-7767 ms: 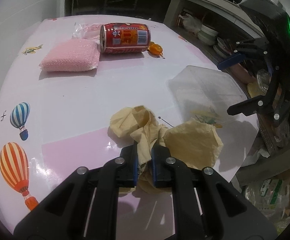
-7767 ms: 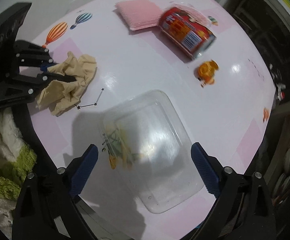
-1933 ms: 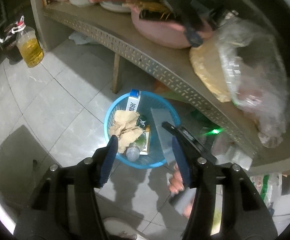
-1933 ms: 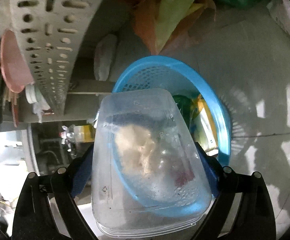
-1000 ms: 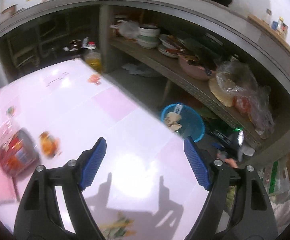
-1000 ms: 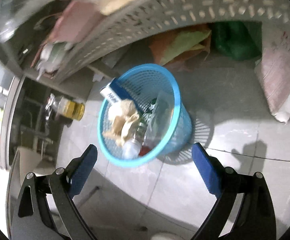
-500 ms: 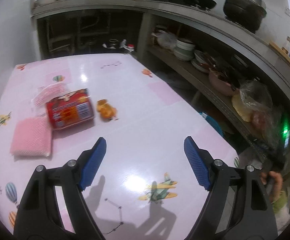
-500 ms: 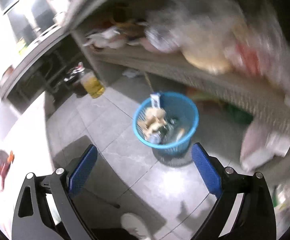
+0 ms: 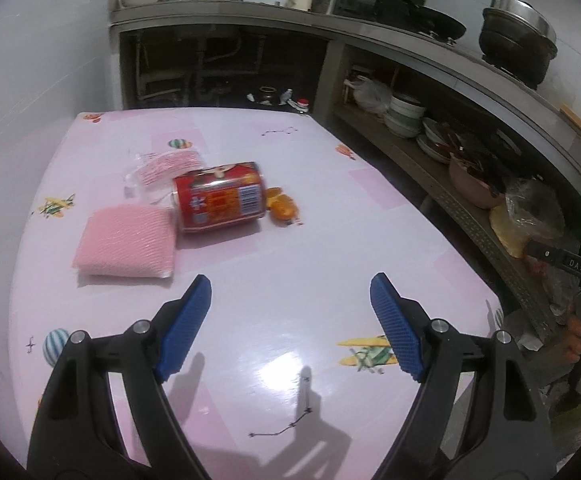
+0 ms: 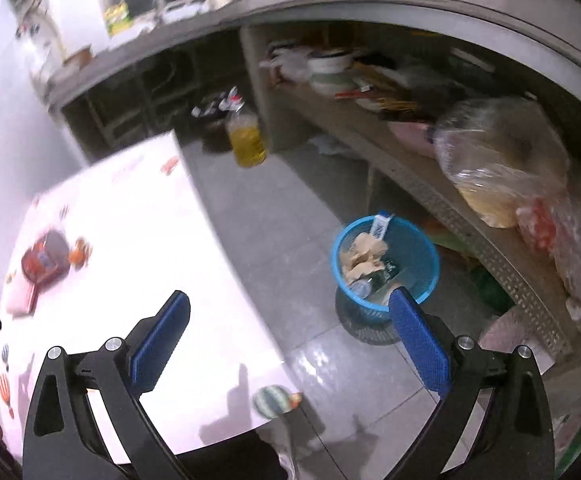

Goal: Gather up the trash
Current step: 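Bring both open tools back over the table, then close the right tool on the orange peel while the left tool reaches the pink sponge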

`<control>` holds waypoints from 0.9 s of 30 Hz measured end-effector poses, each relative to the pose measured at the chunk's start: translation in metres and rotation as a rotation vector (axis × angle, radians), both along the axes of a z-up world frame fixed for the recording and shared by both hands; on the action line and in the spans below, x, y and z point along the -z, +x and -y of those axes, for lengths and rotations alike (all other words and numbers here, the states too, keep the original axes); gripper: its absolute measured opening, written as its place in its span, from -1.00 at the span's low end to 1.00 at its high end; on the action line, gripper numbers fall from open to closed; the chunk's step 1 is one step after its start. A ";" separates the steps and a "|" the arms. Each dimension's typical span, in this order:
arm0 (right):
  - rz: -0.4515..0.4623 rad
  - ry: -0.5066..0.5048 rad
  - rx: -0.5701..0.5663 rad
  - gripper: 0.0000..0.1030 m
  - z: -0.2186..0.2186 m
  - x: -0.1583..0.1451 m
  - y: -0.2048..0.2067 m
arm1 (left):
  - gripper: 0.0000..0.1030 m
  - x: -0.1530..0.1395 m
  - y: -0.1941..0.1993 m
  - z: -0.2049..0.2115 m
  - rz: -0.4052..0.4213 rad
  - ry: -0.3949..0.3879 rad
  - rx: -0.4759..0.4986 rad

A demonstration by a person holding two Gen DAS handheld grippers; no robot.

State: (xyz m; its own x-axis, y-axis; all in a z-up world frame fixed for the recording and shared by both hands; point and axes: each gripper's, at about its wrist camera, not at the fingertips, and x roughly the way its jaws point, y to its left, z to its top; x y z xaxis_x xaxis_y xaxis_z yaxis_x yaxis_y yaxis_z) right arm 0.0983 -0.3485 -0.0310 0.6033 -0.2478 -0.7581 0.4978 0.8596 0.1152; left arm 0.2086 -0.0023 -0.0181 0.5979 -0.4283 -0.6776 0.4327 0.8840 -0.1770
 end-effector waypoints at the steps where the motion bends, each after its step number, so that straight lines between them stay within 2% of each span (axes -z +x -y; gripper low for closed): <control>1: -0.011 -0.003 -0.035 0.87 -0.007 -0.001 0.006 | 0.51 0.001 0.000 -0.003 0.000 -0.001 -0.006; 4: -0.027 -0.049 -0.073 0.87 -0.025 -0.005 0.015 | 0.51 0.003 0.001 -0.011 0.001 0.001 -0.026; 7: -0.003 -0.104 -0.107 0.87 -0.042 -0.012 0.021 | 0.51 0.005 0.001 -0.015 0.010 0.016 -0.039; 12: 0.043 -0.124 -0.174 0.87 -0.057 -0.020 0.033 | 0.51 0.010 0.004 -0.023 0.007 0.020 -0.060; 21: 0.092 0.002 -0.326 0.87 -0.064 -0.026 0.066 | 0.51 0.023 0.011 -0.039 -0.003 0.047 -0.123; 27: 0.105 0.107 -0.455 0.87 -0.078 -0.030 0.104 | 0.51 0.023 0.013 -0.056 0.009 0.050 -0.166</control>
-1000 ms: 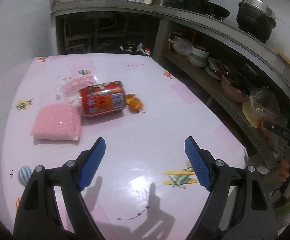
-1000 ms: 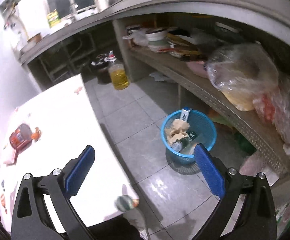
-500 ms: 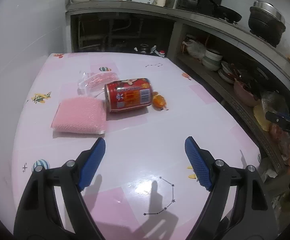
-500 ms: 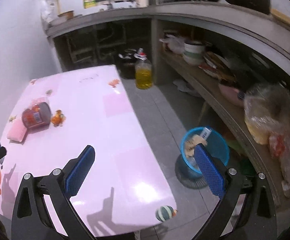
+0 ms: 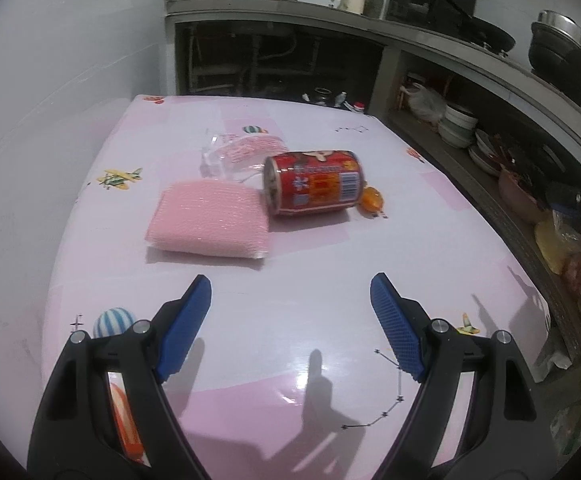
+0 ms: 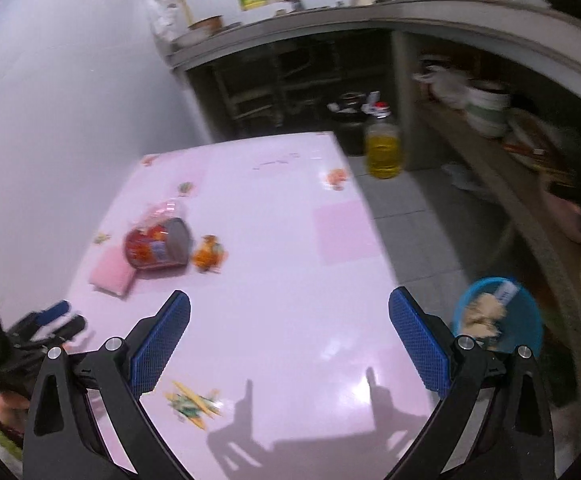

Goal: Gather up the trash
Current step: 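Close the right tool on the orange peel while the left tool reaches the pink sponge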

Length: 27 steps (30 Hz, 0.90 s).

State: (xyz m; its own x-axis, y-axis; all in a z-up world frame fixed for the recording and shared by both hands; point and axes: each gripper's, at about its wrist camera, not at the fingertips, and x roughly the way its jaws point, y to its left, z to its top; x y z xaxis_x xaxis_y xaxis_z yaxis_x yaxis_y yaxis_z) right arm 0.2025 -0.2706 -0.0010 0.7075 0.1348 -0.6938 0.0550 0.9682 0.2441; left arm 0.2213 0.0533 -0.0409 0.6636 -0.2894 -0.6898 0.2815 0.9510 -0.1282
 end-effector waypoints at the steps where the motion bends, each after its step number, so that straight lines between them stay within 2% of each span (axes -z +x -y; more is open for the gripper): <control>1: -0.006 0.016 -0.012 0.87 -0.002 0.000 0.006 | 0.51 0.001 0.001 -0.001 -0.002 0.001 -0.005; 6: -0.082 0.158 -0.123 0.86 -0.024 0.017 0.059 | 0.51 0.003 0.006 -0.007 -0.003 0.005 -0.031; 9: -0.163 0.210 -0.165 0.67 -0.040 0.036 0.102 | 0.51 0.002 0.010 -0.007 0.009 0.020 -0.039; 13: -0.269 0.194 -0.193 0.36 -0.065 0.065 0.147 | 0.51 -0.001 0.019 -0.006 0.032 0.066 -0.050; 22: -0.350 0.159 -0.224 -0.04 -0.086 0.100 0.185 | 0.50 -0.005 0.075 -0.018 -0.004 0.126 -0.180; 23: -0.356 0.155 -0.231 -0.07 -0.087 0.102 0.186 | 0.46 -0.001 0.085 -0.020 -0.020 0.144 -0.205; 25: -0.347 0.125 -0.239 -0.15 -0.092 0.104 0.187 | 0.23 0.005 0.100 -0.024 -0.045 0.162 -0.233; 26: -0.342 0.112 -0.244 -0.18 -0.093 0.104 0.187 | 0.19 0.010 0.111 -0.026 -0.063 0.172 -0.247; 27: -0.340 0.105 -0.248 -0.26 -0.094 0.104 0.187 | 0.10 0.012 0.118 -0.027 -0.071 0.177 -0.252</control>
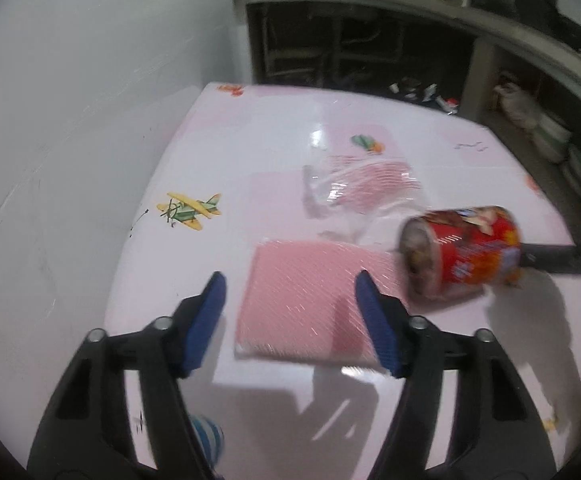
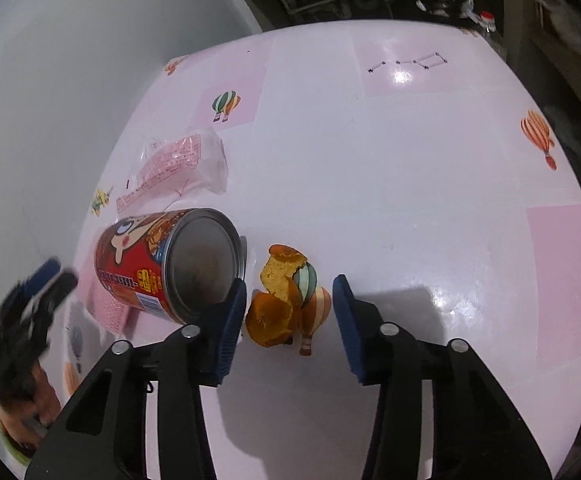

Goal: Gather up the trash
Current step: 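Close the right tool on the orange peel while the left tool reaches the pink sponge, then close the left tool on the pink sponge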

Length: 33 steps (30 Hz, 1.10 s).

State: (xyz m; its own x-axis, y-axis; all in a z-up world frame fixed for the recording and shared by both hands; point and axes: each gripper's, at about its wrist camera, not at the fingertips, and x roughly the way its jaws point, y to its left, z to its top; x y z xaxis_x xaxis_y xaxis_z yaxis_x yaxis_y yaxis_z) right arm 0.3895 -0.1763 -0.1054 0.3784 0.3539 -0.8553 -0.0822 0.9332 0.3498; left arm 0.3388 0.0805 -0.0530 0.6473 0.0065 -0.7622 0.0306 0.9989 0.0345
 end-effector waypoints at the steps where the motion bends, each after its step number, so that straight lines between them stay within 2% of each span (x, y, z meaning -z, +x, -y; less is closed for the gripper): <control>1: 0.003 0.000 -0.007 -0.33 0.000 0.001 -0.001 | 0.01 0.002 0.005 0.000 -0.005 0.005 -0.004; 3: 0.007 -0.004 -0.020 -0.42 -0.001 0.001 -0.001 | -0.02 0.005 0.021 0.003 -0.010 0.045 0.003; 7: 0.001 0.011 -0.047 -0.69 -0.005 0.003 -0.003 | -0.25 0.013 0.046 0.012 -0.040 0.087 0.047; 10: 0.006 0.010 -0.045 -0.73 -0.003 0.001 -0.007 | -0.52 0.014 0.054 0.017 -0.048 0.146 0.053; 15: -0.017 0.063 -0.026 -0.77 0.007 0.003 -0.012 | -0.69 0.023 0.045 0.009 -0.118 0.120 0.036; 19: -0.029 0.089 -0.014 -0.78 0.013 0.004 -0.022 | -0.70 0.031 0.025 0.000 -0.164 0.078 0.017; 23: -0.038 0.106 -0.005 -0.78 0.017 0.005 -0.036 | -0.70 0.036 -0.007 -0.008 -0.207 0.002 -0.013; 27: -0.060 0.137 0.013 -0.78 0.024 0.006 -0.053 | -0.68 0.035 -0.035 -0.012 -0.254 -0.123 -0.018; 30: -0.071 0.153 0.023 -0.78 0.031 0.007 -0.071 | -0.49 0.028 -0.064 -0.005 -0.235 -0.216 0.038; 32: -0.076 0.161 0.037 -0.78 0.037 0.007 -0.084 | -0.34 0.022 -0.082 0.001 -0.206 -0.231 0.059; 33: -0.076 0.165 0.043 -0.78 0.040 0.006 -0.090 | -0.08 0.018 -0.089 0.005 -0.184 -0.233 0.066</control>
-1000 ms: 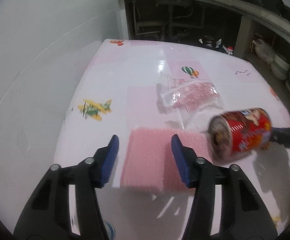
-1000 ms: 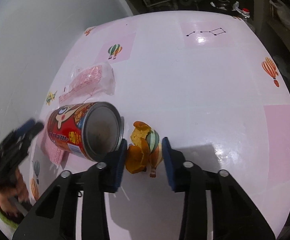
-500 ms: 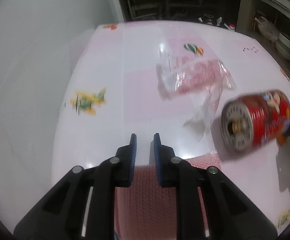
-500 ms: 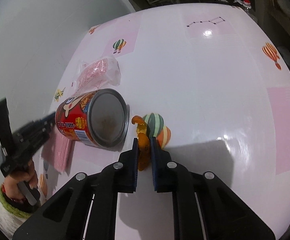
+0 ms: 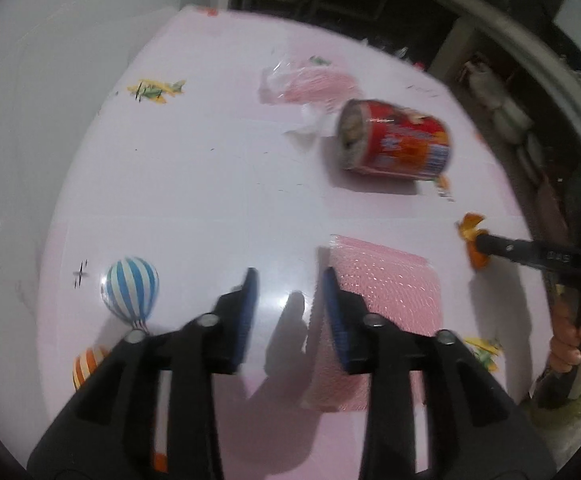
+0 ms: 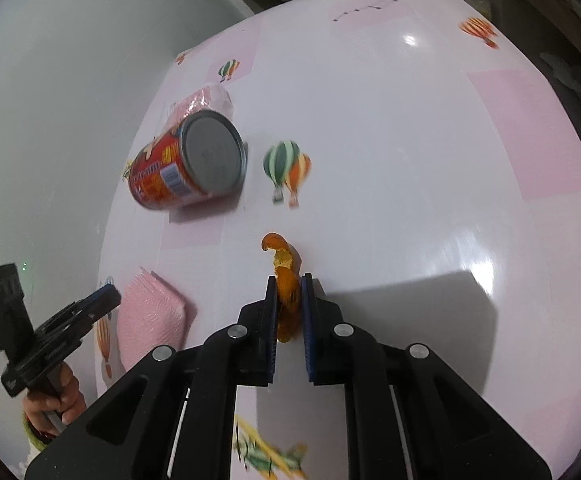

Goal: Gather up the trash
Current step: 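Close the left tool on the pink sponge, then carry the pink sponge and orange peel over the blue basket with both tools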

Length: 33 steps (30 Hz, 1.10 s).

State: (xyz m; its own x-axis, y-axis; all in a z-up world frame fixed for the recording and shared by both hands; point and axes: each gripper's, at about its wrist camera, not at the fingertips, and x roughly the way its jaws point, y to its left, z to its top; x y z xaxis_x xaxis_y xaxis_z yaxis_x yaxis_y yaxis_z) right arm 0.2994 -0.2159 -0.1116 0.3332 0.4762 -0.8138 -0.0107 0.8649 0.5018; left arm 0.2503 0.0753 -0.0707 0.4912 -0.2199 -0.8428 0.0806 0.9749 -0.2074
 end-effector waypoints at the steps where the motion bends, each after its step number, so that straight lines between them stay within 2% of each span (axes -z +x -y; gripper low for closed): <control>1: 0.003 -0.002 0.006 -0.78 0.002 -0.001 -0.007 | 0.20 -0.005 -0.009 0.005 0.037 0.002 0.011; 3: 0.014 -0.018 0.018 -0.78 0.005 -0.003 -0.019 | 0.46 -0.012 -0.017 0.013 0.088 0.022 0.032; 6: 0.032 -0.047 0.029 -0.71 0.006 -0.005 -0.029 | 0.67 -0.015 -0.023 0.042 0.118 0.057 0.108; 9: 0.043 -0.058 0.036 -0.69 0.006 -0.003 -0.031 | 0.68 -0.008 -0.019 0.067 0.076 0.112 0.181; 11: 0.048 -0.066 0.030 -0.55 0.002 -0.002 -0.029 | 0.68 -0.001 -0.018 0.082 0.070 0.178 0.188; 12: 0.046 -0.066 0.029 -0.40 0.002 -0.002 -0.030 | 0.68 0.000 -0.016 0.084 0.076 0.195 0.187; 13: 0.054 -0.065 0.022 -0.29 0.000 -0.002 -0.032 | 0.68 0.001 -0.016 0.086 0.078 0.206 0.186; 15: 0.067 -0.096 0.018 -0.22 0.001 -0.007 -0.039 | 0.68 0.004 -0.013 0.091 0.069 0.207 0.185; 19: 0.085 -0.138 0.014 -0.21 -0.006 -0.008 -0.041 | 0.68 0.012 -0.012 0.096 0.050 0.239 0.179; 25: 0.102 -0.184 0.032 -0.23 -0.008 -0.008 -0.039 | 0.68 0.019 -0.012 0.096 0.066 0.310 0.173; 29: 0.116 -0.234 0.024 -0.35 -0.015 -0.007 -0.038 | 0.64 0.024 -0.008 0.091 0.047 0.292 0.157; 33: 0.123 -0.256 0.014 -0.56 -0.018 -0.006 -0.037 | 0.57 0.029 -0.006 0.087 0.028 0.260 0.151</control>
State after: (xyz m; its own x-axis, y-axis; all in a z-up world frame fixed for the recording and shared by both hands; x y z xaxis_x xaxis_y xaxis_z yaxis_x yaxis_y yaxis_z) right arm 0.2620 -0.1979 -0.1057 0.4417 0.2546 -0.8603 -0.0447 0.9640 0.2623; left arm 0.2447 -0.0115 -0.0995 0.4931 -0.0710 -0.8671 0.2308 0.9716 0.0516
